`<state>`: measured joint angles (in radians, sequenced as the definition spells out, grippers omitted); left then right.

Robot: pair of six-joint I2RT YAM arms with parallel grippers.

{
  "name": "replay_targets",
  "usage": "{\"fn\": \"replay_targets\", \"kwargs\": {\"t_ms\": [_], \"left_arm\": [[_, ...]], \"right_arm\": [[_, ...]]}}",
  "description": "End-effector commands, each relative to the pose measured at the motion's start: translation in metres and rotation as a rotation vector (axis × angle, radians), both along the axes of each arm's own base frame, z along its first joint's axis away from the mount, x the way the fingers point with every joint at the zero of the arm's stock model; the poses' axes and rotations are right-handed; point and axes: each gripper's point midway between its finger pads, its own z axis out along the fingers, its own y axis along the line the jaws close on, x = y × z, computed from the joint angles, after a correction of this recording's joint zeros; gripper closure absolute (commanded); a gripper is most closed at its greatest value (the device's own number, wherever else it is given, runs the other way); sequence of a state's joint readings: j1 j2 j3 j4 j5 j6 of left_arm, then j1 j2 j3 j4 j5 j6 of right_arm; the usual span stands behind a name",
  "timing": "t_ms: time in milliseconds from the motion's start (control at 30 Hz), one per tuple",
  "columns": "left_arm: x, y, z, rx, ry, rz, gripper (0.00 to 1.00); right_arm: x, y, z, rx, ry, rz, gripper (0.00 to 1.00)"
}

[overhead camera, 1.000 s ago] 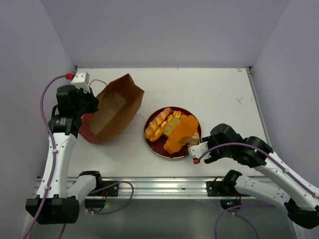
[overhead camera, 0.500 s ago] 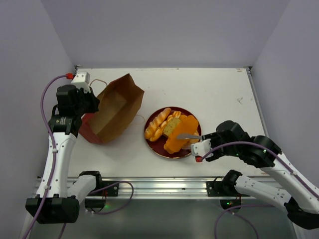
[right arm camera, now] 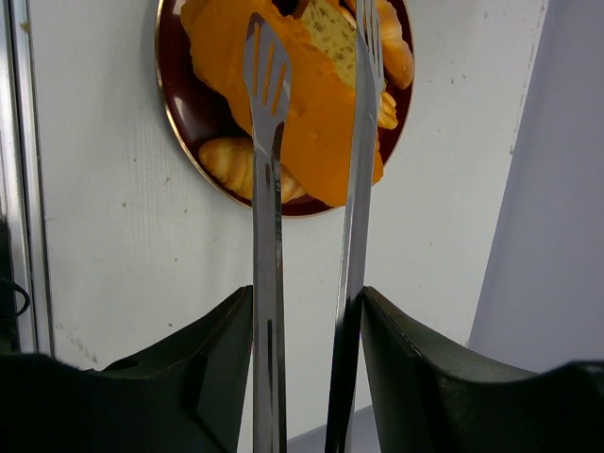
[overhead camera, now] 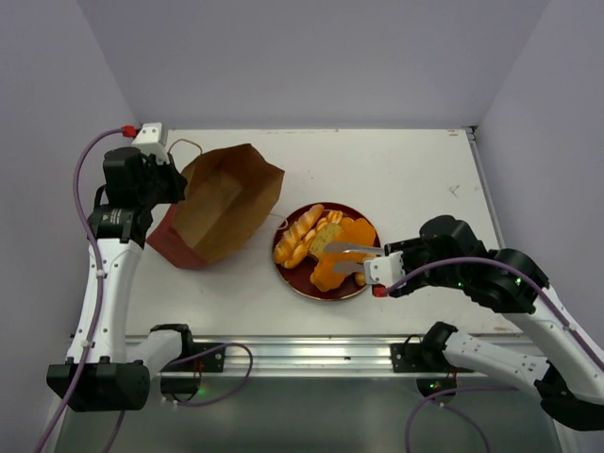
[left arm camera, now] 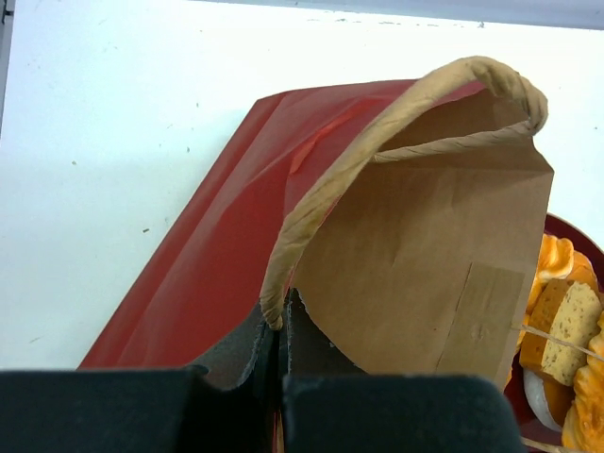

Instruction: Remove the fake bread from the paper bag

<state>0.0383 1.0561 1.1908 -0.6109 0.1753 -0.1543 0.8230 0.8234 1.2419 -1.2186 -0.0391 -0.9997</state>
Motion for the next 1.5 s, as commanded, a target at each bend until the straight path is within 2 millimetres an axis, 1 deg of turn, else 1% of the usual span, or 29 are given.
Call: {"fn": "replay_targets", "kwargs": {"t_ms": [0, 233, 267, 300, 367, 400, 467, 533, 633, 667, 733, 767, 800, 833, 867, 933, 967, 1000, 1033, 1067, 1100, 1133, 1167, 1200, 1267, 1300, 1333, 1400, 1467], "left_arm": [[0.01, 0.003, 0.023, 0.008, -0.053, -0.002, 1.0], [0.03, -0.001, 0.027, -0.026, -0.054, -0.023, 1.0], [0.034, 0.001, 0.031, -0.035, -0.061, -0.02, 1.0], [0.041, 0.001, 0.029, -0.052, -0.049, -0.025, 1.0], [0.049, -0.001, 0.038, -0.077, -0.066, -0.041, 1.0], [0.057, -0.002, 0.035, -0.095, -0.057, -0.046, 1.0], [0.065, -0.004, 0.041, -0.117, -0.068, -0.066, 1.0], [0.077, -0.006, 0.034, -0.15, -0.049, -0.087, 1.0], [0.094, 0.0, 0.028, -0.189, -0.037, -0.097, 1.0], [0.099, 0.008, 0.026, -0.198, -0.036, -0.081, 1.0], [0.112, 0.015, 0.019, -0.24, -0.026, -0.085, 1.0], [0.116, 0.026, 0.018, -0.254, -0.026, -0.065, 1.0], [0.125, 0.031, 0.009, -0.279, -0.012, -0.055, 1.0], [0.129, 0.034, 0.01, -0.294, -0.017, -0.058, 1.0], [0.133, 0.044, 0.008, -0.306, -0.017, -0.041, 1.0], [0.145, 0.051, -0.001, -0.343, -0.002, -0.036, 1.0], [0.151, 0.059, -0.01, -0.361, 0.015, -0.019, 1.0], [0.154, 0.061, -0.011, -0.365, 0.016, -0.017, 1.0], [0.159, 0.066, -0.005, -0.362, 0.0, -0.011, 1.0], [0.165, 0.069, -0.012, -0.373, 0.016, -0.003, 1.0], [0.168, 0.072, -0.012, -0.378, 0.016, 0.001, 0.99], [0.173, 0.076, -0.004, -0.376, -0.002, 0.006, 0.98], [0.178, 0.079, -0.01, -0.384, 0.01, 0.013, 0.95], [0.182, 0.08, -0.008, -0.387, 0.006, 0.016, 0.93], [0.19, 0.087, -0.004, -0.389, -0.002, 0.028, 0.84], [0.192, 0.091, -0.001, -0.384, -0.01, 0.036, 0.76], [0.194, 0.094, 0.001, -0.381, -0.013, 0.045, 0.72], [0.196, 0.097, 0.006, -0.373, -0.026, 0.051, 0.66], [0.196, 0.099, 0.008, -0.366, -0.034, 0.049, 0.66]], "right_arm": [[0.003, 0.01, 0.016, 0.07, 0.005, -0.016, 0.49], [0.018, 0.02, 0.021, 0.101, -0.003, -0.068, 0.5], [0.02, 0.021, 0.022, 0.107, 0.001, -0.078, 0.5], [0.021, 0.022, 0.025, 0.115, 0.001, -0.081, 0.5], [0.024, 0.025, 0.025, 0.122, 0.01, -0.093, 0.5], [0.026, 0.026, 0.025, 0.126, 0.012, -0.098, 0.5], [0.031, 0.028, 0.026, 0.133, 0.015, -0.115, 0.5], [0.035, 0.029, 0.026, 0.14, 0.013, -0.128, 0.5], [0.041, 0.031, 0.024, 0.147, 0.022, -0.153, 0.5], [0.043, 0.03, 0.023, 0.146, 0.025, -0.163, 0.5], [0.047, 0.031, 0.022, 0.15, 0.029, -0.175, 0.5], [0.05, 0.03, 0.021, 0.152, 0.03, -0.186, 0.5], [0.052, 0.031, 0.02, 0.154, 0.034, -0.195, 0.5], [0.055, 0.032, 0.021, 0.165, 0.032, -0.199, 0.5], [0.058, 0.03, 0.021, 0.17, 0.036, -0.216, 0.5], [0.065, 0.031, 0.021, 0.185, 0.041, -0.237, 0.5], [0.069, 0.028, 0.021, 0.19, 0.04, -0.26, 0.5], [0.075, 0.029, 0.022, 0.201, 0.037, -0.272, 0.5], [0.079, 0.026, 0.021, 0.214, 0.046, -0.297, 0.5], [0.082, 0.025, 0.021, 0.222, 0.049, -0.311, 0.5], [0.087, 0.025, 0.024, 0.24, 0.043, -0.323, 0.5], [0.093, 0.022, 0.022, 0.25, 0.052, -0.357, 0.51], [0.098, 0.022, 0.024, 0.268, 0.054, -0.365, 0.5], [0.101, 0.021, 0.025, 0.282, 0.06, -0.382, 0.51], [0.111, 0.016, 0.024, 0.298, 0.065, -0.424, 0.5], [0.118, 0.01, 0.025, 0.317, 0.061, -0.457, 0.5], [0.122, 0.01, 0.023, 0.322, 0.072, -0.471, 0.5], [0.126, 0.008, 0.023, 0.344, 0.086, -0.484, 0.5], [0.13, 0.004, 0.02, 0.35, 0.097, -0.504, 0.5]]}}
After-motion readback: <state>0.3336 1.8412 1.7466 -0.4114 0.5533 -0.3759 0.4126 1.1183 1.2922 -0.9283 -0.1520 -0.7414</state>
